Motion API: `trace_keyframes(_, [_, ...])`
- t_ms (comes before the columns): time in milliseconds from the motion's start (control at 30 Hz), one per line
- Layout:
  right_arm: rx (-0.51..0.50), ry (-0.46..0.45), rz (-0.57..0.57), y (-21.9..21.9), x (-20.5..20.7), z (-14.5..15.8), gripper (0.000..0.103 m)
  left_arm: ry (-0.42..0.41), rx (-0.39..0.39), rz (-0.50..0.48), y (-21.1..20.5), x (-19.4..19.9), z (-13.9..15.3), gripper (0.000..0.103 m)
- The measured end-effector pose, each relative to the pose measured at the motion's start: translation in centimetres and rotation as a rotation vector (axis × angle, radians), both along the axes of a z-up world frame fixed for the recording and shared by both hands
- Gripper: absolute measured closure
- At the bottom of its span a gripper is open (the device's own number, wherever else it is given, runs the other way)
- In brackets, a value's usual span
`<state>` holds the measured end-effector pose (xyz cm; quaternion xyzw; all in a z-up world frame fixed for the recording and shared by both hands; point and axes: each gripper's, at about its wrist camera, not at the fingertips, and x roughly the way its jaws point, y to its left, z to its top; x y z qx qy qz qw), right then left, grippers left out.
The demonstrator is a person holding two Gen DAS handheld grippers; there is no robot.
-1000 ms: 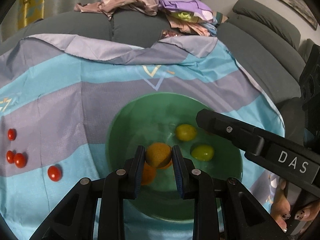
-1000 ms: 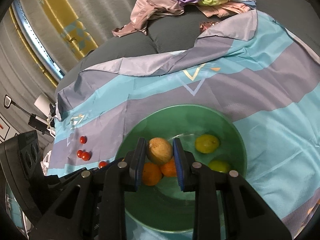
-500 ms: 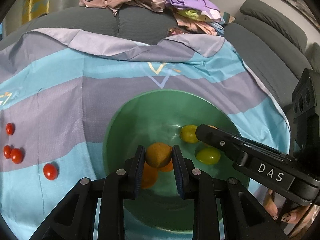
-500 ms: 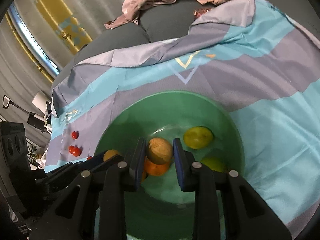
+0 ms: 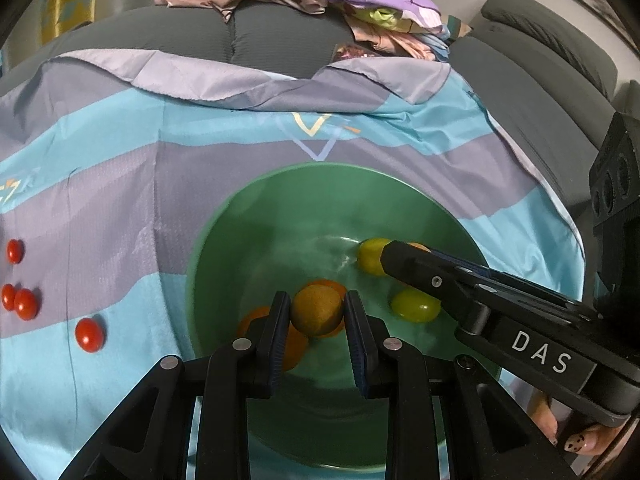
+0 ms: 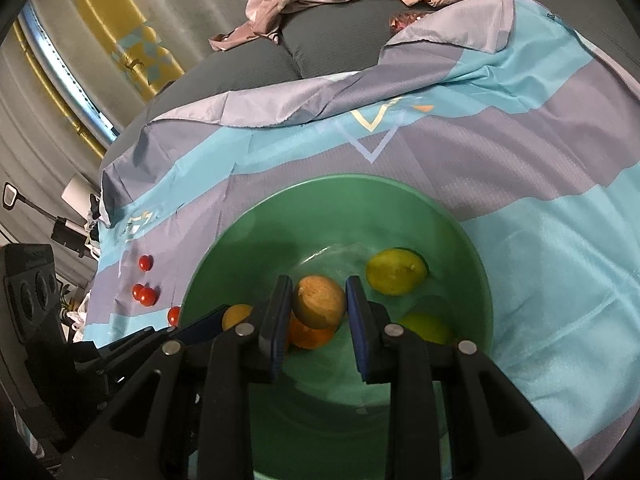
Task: Organize fruits
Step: 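Lower both tools into the green bowl and open them to release the fruits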
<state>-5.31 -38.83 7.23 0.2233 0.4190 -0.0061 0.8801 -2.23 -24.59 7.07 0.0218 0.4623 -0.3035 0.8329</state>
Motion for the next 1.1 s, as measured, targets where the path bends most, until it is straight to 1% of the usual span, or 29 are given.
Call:
trace_keyframes(300, [-0.015, 0.014, 0.005, 0.2, 0.3, -0.2, 0.074, 0.016, -0.008, 0.001, 0.0, 0.2, -0.3, 0.075])
trace_keyframes(467, [-0.031, 0.013, -0.006, 0.3, 0.2, 0.2, 0.073, 0.034, -0.042, 0.017, 0.3, 0.3, -0.2, 0.075])
trace_keyframes(533, [-0.019, 0.006, -0.009, 0.3, 0.1, 0.3, 0.067, 0.036, -0.045, 0.018, 0.5, 0.1, 0.1, 0.075])
trace_keyframes(567, [-0.013, 0.000, -0.013, 0.3, 0.1, 0.4, 0.056, 0.040, -0.049, 0.020, 0.7, 0.0, 0.3, 0.074])
trace_keyframes(600, [-0.010, -0.005, -0.019, 0.3, 0.0, 0.6, 0.048, 0.043, -0.051, 0.023, 1.0, -0.1, 0.5, 0.068])
trace_keyframes(667, [-0.008, -0.021, -0.028, 0.3, -0.2, 1.0, 0.046, 0.040, -0.058, 0.036, 1.9, -0.4, 1.1, 0.062])
trace_keyframes(733, [-0.008, -0.034, -0.020, 0.6, -0.3, 1.4, 0.046, 0.021, -0.055, 0.068, 3.2, -0.8, 1.8, 0.062])
trace_keyframes(867, [-0.007, -0.056, -0.007, 1.4, -0.4, 2.1, 0.045, 0.008, -0.039, 0.162, 6.6, -1.4, 3.9, 0.062])
trace_keyframes(1000, [-0.002, -0.084, 0.020, 2.3, -0.6, 3.0, 0.044, -0.019, -0.028, 0.251, 10.3, -1.6, 7.6, 0.062])
trace_keyframes(1100, [-0.013, -0.098, 0.039, 3.2, -0.7, 3.5, 0.043, -0.074, 0.003, 0.315, 12.3, -1.4, 10.7, 0.061])
